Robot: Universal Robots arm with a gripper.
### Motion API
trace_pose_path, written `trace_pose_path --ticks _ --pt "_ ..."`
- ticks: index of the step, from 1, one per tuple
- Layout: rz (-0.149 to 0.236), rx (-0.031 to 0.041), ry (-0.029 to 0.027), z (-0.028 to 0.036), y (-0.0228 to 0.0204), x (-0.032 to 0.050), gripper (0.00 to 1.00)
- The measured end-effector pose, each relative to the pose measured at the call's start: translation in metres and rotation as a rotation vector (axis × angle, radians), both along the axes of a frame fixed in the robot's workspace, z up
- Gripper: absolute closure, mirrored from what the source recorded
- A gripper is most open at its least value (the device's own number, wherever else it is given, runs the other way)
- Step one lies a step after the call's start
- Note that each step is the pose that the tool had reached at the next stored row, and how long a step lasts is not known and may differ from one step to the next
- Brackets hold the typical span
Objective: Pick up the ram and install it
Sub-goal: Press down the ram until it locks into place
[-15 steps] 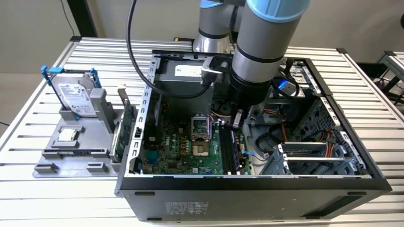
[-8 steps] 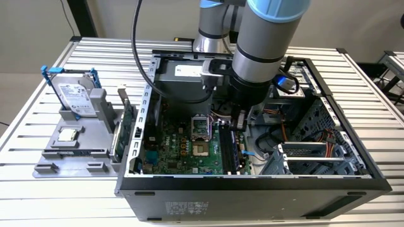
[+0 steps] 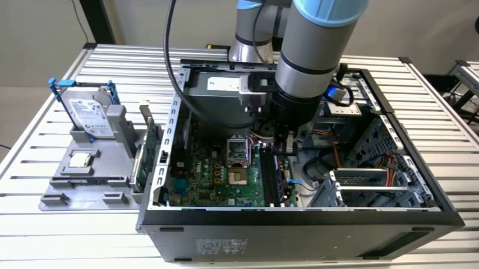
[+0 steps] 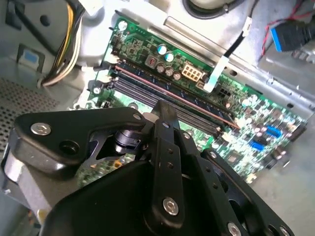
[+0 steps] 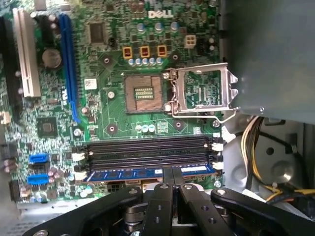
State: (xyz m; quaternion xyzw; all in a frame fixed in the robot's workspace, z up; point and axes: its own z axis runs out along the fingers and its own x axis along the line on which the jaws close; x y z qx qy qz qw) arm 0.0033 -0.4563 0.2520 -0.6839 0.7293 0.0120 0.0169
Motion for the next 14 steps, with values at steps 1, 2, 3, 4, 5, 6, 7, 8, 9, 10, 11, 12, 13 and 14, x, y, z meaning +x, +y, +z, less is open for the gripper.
trace_pose_path --ticks 1,2,3,4,5,6,7,8,9,10,11,12,13,14 --pt "0.017 -0.0002 -0.0008 0.0000 0.0000 0.0000 1.00" --pt "0.027 -0.0007 -0.0012 0.0000 0.0000 0.0000 1.00" --pt "0.028 -0.0007 -0.0013 -0.0001 0.0000 0.0000 1.00" --pt "0.028 -0.0008 -0.0013 -0.0001 0.0000 0.0000 1.00" --pt "0.028 -0.0009 -0.0013 0.0000 0.0000 0.0000 1.00" --pt "0.028 -0.0009 -0.0013 0.0000 0.0000 0.0003 1.00" --pt "0.028 -0.0009 -0.0012 0.0000 -0.0003 0.0009 1.00" --pt "0.028 -0.0009 -0.0012 -0.0001 -0.0007 0.0013 1.00" --pt "0.027 -0.0009 -0.0012 -0.0001 -0.0010 0.0017 1.00" --pt "0.026 -0.0009 -0.0012 -0.0002 -0.0015 0.0023 1.00" --pt "0.025 -0.0009 -0.0012 -0.0004 -0.0021 0.0029 1.00" --pt "0.024 -0.0009 -0.0011 -0.0005 -0.0024 0.0035 1.00" --pt "0.024 -0.0008 -0.0012 -0.0008 -0.0026 0.0043 1.00" --pt "0.023 -0.0008 -0.0011 -0.0011 -0.0029 0.0050 1.00"
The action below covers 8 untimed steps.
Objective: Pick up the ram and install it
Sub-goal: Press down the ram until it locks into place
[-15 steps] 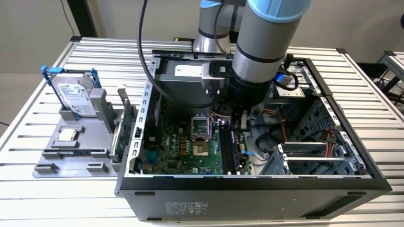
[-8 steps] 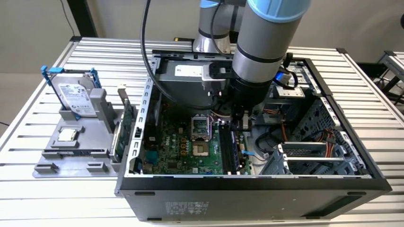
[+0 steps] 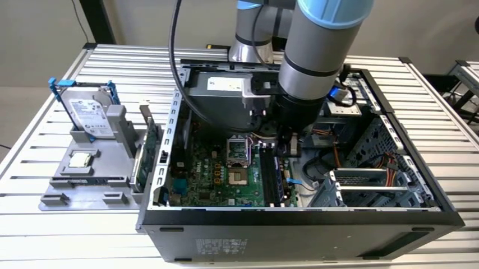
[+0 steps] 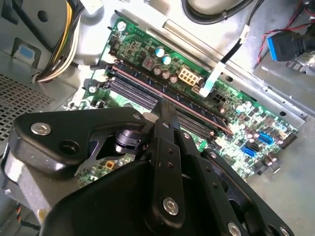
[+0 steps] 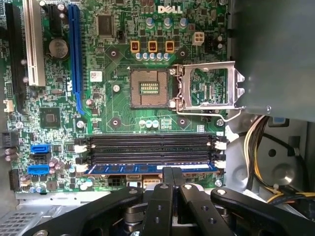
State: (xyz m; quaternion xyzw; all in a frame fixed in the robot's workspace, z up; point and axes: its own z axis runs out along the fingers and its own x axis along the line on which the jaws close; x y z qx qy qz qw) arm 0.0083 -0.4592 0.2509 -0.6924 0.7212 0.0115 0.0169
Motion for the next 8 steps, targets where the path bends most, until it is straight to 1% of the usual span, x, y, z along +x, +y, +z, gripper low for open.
trace_pose_path --ticks 3,8 --pt "-0.001 -0.0004 0.0000 -0.0017 -0.0004 0.0004 1.00" --pt "-0.001 -0.0006 0.0000 -0.0071 -0.0004 0.0006 1.00"
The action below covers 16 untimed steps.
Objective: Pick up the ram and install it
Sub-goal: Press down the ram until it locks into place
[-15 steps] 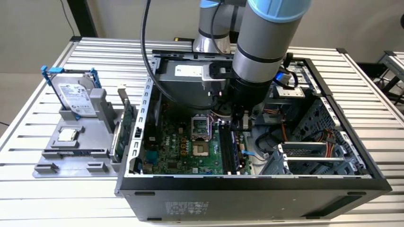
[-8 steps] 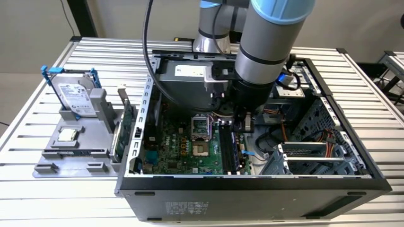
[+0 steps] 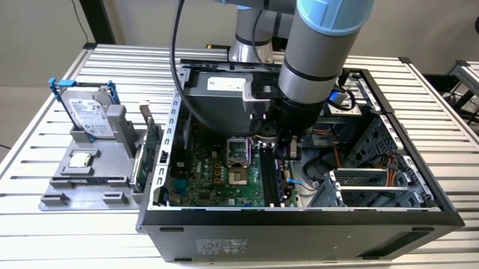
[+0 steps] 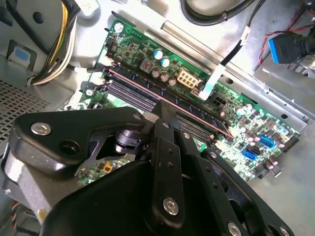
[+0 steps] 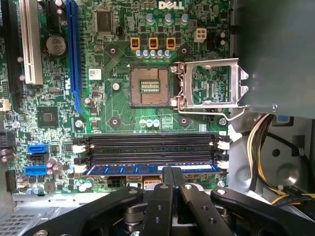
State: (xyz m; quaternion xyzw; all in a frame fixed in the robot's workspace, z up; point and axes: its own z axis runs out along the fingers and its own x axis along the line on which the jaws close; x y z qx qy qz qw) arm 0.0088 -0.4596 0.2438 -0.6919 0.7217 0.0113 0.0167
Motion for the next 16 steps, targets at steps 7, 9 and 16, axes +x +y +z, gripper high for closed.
trace_pose_path --ticks 7,9,16 --pt "-0.002 -0.0003 0.0000 -0.0029 -0.0074 0.0008 1.00" --pt "-0.004 -0.0001 0.0000 -0.0042 -0.0079 0.0008 1.00" --pt "-0.004 -0.0005 0.0014 -0.0061 -0.0096 0.0011 1.00"
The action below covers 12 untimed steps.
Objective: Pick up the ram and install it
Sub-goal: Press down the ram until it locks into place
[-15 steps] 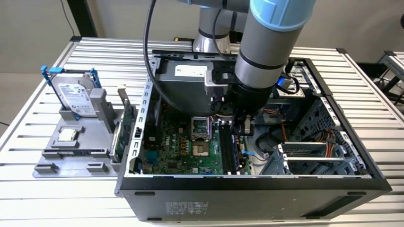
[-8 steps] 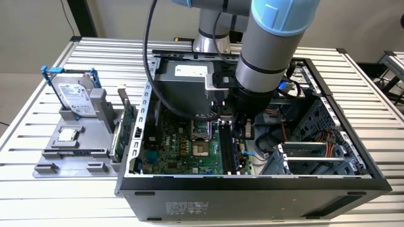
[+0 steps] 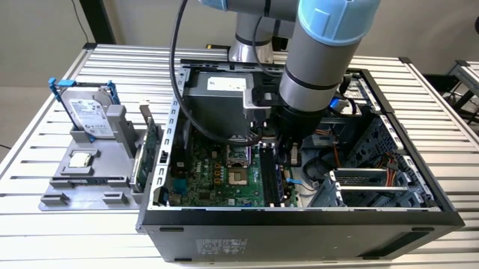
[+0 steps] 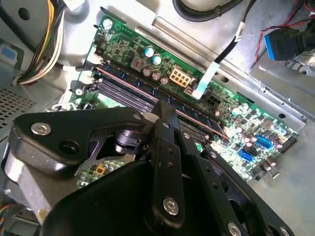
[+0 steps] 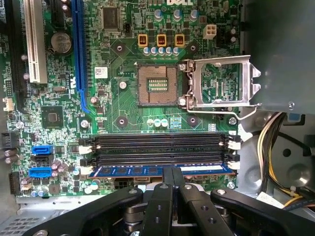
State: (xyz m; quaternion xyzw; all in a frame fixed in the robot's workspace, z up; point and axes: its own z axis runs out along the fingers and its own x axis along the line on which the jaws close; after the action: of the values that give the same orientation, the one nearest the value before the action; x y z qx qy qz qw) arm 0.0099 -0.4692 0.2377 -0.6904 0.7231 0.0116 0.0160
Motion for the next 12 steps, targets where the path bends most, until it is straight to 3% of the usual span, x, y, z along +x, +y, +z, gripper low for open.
trace_pose_path --ticks 12 --pt "0.000 -0.0014 0.0006 -0.0198 -0.0010 0.0002 1.00"
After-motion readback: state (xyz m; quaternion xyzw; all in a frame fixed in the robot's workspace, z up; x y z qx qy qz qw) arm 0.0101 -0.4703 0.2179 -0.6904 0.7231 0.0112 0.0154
